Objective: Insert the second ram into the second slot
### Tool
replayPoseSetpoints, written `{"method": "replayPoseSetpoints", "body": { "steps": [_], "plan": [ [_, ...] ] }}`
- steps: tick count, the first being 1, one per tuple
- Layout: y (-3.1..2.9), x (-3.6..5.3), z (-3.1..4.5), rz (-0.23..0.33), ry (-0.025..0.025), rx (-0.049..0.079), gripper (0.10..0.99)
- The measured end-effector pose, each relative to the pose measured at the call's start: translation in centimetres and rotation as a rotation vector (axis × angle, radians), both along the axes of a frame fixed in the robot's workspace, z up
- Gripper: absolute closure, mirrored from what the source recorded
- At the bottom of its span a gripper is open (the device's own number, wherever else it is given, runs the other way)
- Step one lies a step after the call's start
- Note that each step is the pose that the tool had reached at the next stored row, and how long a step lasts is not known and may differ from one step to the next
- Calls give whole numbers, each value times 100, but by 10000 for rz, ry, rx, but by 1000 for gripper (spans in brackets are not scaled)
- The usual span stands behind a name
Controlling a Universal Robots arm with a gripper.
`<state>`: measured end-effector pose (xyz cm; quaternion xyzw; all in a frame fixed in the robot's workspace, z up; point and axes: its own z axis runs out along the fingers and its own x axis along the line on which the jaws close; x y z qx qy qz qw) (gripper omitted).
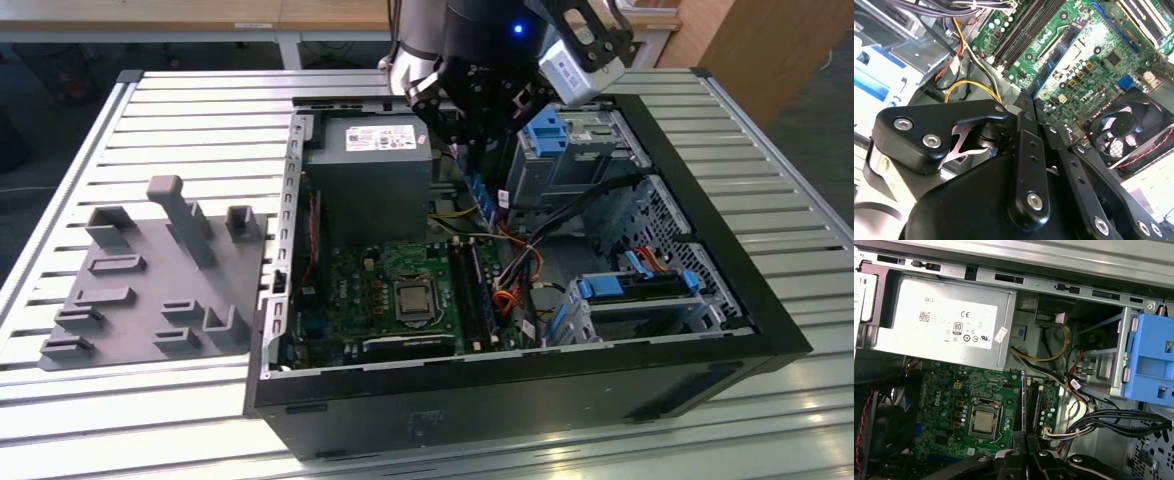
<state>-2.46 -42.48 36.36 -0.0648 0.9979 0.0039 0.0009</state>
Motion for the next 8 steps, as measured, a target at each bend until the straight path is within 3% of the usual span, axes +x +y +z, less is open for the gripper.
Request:
{"method": "replayPoseSetpoints", "body": {
  "steps": [2,8],
  "plan": [
    [0,0,-2,-305,1,-26,957],
    [0,0,-13,-391,1,-27,957]
  ]
}}
